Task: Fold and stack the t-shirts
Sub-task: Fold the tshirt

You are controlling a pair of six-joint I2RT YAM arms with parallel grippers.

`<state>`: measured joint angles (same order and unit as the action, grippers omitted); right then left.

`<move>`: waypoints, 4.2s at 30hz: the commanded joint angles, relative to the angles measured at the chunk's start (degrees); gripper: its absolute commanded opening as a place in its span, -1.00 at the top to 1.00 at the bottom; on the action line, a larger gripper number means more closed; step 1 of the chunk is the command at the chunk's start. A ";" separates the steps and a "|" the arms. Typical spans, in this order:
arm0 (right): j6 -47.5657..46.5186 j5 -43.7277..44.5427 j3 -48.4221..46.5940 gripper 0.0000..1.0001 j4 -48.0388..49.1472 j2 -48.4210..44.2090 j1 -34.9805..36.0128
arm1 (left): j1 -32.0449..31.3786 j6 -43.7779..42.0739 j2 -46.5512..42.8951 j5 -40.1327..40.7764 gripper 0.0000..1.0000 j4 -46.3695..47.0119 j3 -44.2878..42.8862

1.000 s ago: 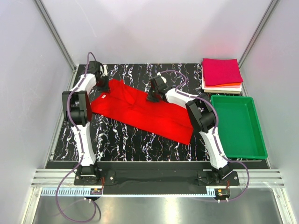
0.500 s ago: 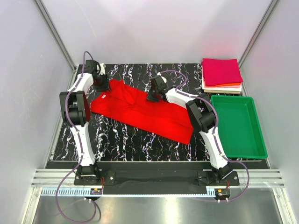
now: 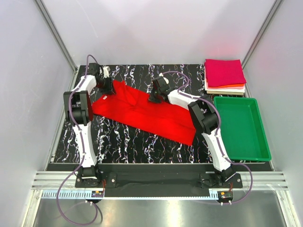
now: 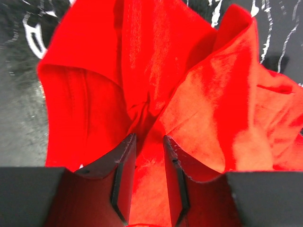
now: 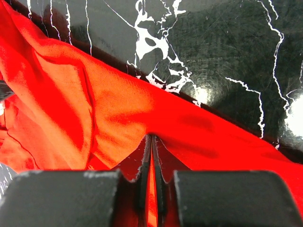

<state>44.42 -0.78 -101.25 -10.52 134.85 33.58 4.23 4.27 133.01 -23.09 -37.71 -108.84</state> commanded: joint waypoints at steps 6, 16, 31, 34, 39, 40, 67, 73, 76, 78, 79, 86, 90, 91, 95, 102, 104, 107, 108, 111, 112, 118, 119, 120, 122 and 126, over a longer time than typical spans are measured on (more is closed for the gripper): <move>-0.39 0.95 -0.53 0.81 -1.43 1.91 -0.54 | -0.45 -0.85 -0.03 -1.34 0.66 0.80 -2.87; -0.57 1.04 -0.35 0.81 -1.87 2.00 -1.33 | -0.36 0.21 -6.27 2.26 1.00 0.80 1.69; -0.13 0.95 -0.70 0.81 -2.04 2.00 -1.77 | 0.61 1.61 -11.55 6.91 0.93 -0.17 9.96; -0.13 0.86 -0.70 0.81 -2.13 1.83 -1.77 | 0.78 1.79 -11.20 9.45 0.93 -1.83 9.79; -0.65 0.86 -0.79 0.81 -2.13 1.82 -1.77 | 0.87 1.62 -10.05 12.18 0.47 -3.85 8.38; -0.92 0.86 -0.79 0.81 -2.22 1.82 -1.77 | 0.78 2.05 -10.05 12.54 0.40 -4.03 8.03; -5.75 12.20 5.45 0.81 -11.17 -4.85 -4.84 | -7.48 13.39 0.40 4.72 0.30 2.20 -6.21; -8.38 7.91 1.52 0.71 -11.45 -7.40 -5.19 | -8.27 13.04 2.34 6.56 0.30 3.00 -6.21; -9.18 5.52 -2.44 0.61 -11.36 -8.19 -5.19 | -8.27 13.22 2.78 8.15 0.30 3.00 -6.30; -9.62 3.77 -5.43 0.56 -11.19 -7.93 -5.19 | -8.27 13.48 2.78 8.59 0.30 3.00 -6.21; -9.71 2.11 -6.49 0.54 -11.27 -7.15 -5.19 | -8.27 13.48 2.69 8.59 0.30 3.00 -6.56; -9.09 -1.77 -13.70 0.41 -11.01 -1.87 -5.19 | -8.36 14.18 -0.20 8.06 0.29 2.91 -9.20; -8.74 -2.48 -16.86 0.35 -11.01 0.85 -5.19 | -8.45 16.03 -1.88 2.54 0.29 4.75 -8.85; -8.48 -2.48 -17.39 0.35 -10.84 1.81 -5.19 | -8.80 16.64 -1.96 1.31 0.30 6.06 -8.50; -7.86 -3.97 -20.12 0.35 -10.92 4.63 -5.19 | -10.55 17.09 -1.79 -0.56 0.30 7.83 -7.36; -8.91 -3.35 -21.09 0.32 -10.83 6.83 -5.19 | -11.08 16.82 1.46 1.56 0.30 8.54 -5.16; -8.74 -3.88 -21.53 0.32 -10.92 7.71 -5.19 | -11.08 16.91 2.34 2.17 0.29 8.71 -4.89; -8.04 -4.93 -22.32 0.32 -10.92 9.03 -5.19 | -11.09 16.73 3.13 2.79 0.29 8.80 -4.72; -7.86 -5.11 -22.84 0.33 -10.83 9.29 -5.11 | -11.08 16.65 3.31 3.14 0.29 8.80 -4.63; -7.42 -5.38 -23.55 0.37 -10.92 10.43 -5.19 | -11.08 16.38 3.75 3.93 0.29 8.89 -4.37; -7.34 -5.20 -23.64 0.43 -10.83 10.78 -5.19 | -11.08 16.29 3.83 4.11 0.29 8.89 -4.11; -7.95 -2.40 -23.55 0.86 -10.83 10.00 -5.19 | -11.08 16.20 4.45 5.86 0.26 8.97 -3.31; -7.95 -1.87 -23.29 0.97 -10.92 9.48 -5.19 | -11.08 16.29 4.45 6.13 0.26 8.97 -3.22; -7.78 -1.16 -22.33 1.00 -10.83 8.95 -5.19 | -11.08 16.29 4.54 6.39 0.25 8.89 -3.14; -7.69 0.42 -20.40 1.00 -10.31 7.19 -5.19 | -11.08 16.38 4.98 6.92 0.25 8.89 -3.14; -7.77 2.53 -17.76 1.00 -8.90 4.90 -5.19 | -11.08 16.64 5.42 7.36 0.24 8.71 -3.49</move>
<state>36.93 -2.44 -120.57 -20.84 144.44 28.49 -6.94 20.91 137.14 -18.13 -29.87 -112.75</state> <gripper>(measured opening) 0.012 0.374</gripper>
